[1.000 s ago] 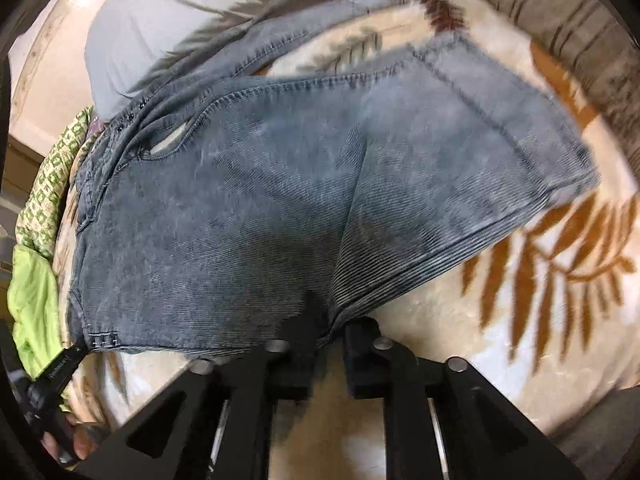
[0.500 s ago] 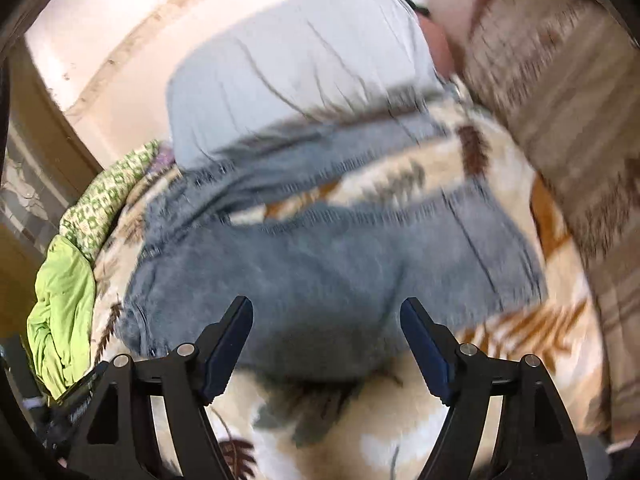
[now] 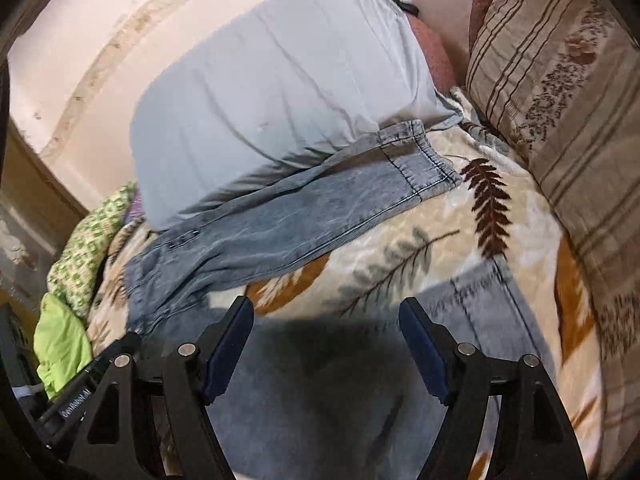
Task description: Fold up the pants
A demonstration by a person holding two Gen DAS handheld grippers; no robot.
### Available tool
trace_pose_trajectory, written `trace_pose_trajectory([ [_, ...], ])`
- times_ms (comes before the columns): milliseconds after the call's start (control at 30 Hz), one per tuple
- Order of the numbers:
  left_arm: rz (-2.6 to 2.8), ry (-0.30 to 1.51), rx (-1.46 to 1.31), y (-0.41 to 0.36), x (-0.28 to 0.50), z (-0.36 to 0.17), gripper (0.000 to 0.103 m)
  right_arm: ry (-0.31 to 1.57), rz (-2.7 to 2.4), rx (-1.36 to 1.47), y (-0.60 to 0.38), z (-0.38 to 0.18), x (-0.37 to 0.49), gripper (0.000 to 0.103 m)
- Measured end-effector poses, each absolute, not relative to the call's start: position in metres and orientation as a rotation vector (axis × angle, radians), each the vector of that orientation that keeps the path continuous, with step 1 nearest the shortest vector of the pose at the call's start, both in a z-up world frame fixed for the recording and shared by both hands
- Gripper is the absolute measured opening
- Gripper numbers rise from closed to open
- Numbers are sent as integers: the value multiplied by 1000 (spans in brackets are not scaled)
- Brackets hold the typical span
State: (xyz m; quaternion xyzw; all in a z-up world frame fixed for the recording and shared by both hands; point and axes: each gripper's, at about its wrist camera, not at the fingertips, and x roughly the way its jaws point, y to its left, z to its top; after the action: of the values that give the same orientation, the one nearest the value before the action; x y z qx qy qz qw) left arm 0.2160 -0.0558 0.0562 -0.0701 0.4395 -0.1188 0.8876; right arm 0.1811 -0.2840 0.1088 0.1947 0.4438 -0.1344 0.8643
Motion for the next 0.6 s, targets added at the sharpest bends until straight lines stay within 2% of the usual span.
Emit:
trace_pose_trajectory([
  [133,-248,928,-165,-59,253,33,64,957,-290,426,-302,89,219,76],
  [367,-213,1054,-328,-42,305,-33,64,1034,-296,476,-321,49,263,75],
  [467,-196,1067,-309,-45,312,-43,64,1045,-306,517,-337,39,272,75],
  [600,-196,1066,-320,-48,317,-48,64,1066,-330,585,-358,27,285,69],
])
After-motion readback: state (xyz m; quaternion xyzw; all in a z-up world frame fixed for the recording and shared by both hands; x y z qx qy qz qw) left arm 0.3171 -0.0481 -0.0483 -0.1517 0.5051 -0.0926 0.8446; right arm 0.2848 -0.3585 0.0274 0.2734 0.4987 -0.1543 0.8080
